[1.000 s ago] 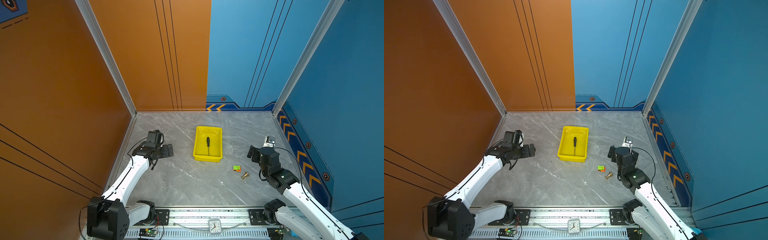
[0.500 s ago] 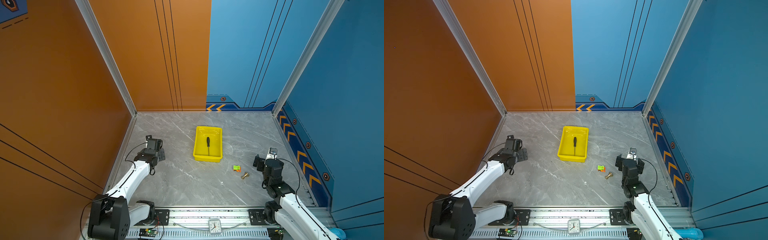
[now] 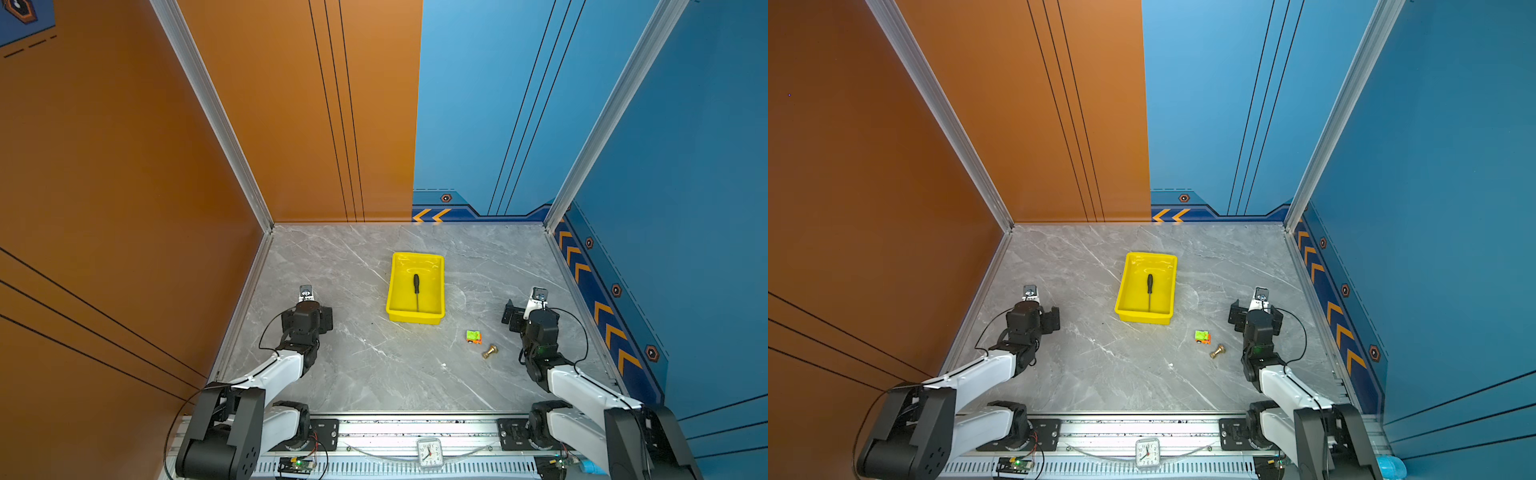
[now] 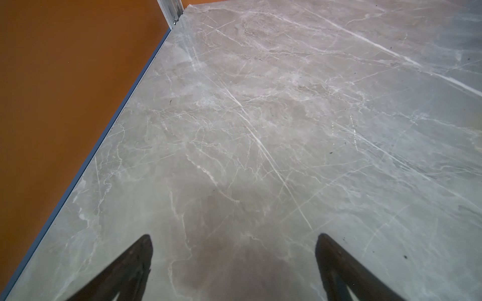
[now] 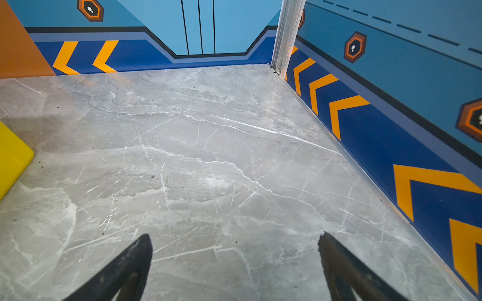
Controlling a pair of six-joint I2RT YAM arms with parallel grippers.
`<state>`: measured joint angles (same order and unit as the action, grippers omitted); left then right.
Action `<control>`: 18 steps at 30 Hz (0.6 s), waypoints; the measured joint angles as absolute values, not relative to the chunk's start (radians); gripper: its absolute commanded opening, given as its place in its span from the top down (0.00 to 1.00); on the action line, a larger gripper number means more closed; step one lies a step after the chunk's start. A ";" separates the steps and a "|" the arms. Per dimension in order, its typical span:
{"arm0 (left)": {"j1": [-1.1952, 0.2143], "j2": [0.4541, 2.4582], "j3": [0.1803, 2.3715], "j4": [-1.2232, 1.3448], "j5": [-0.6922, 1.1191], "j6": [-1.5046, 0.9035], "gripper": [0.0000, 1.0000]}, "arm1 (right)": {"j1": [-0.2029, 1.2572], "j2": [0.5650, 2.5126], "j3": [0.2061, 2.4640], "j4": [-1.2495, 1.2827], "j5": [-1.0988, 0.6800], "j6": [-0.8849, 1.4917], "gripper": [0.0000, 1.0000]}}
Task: Put the screwdriver in the bin
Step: Reset both arms
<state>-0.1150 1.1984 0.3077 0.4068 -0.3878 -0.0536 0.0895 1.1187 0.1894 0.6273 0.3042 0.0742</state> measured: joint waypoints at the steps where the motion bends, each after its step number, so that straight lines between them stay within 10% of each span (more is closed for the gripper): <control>1: -0.109 1.213 0.309 0.450 -0.384 -0.045 0.02 | 0.088 1.146 0.191 0.655 0.299 0.074 0.00; 18: -0.073 1.482 0.368 0.798 -0.312 -0.017 0.02 | 0.085 1.502 0.249 1.042 0.289 0.065 0.00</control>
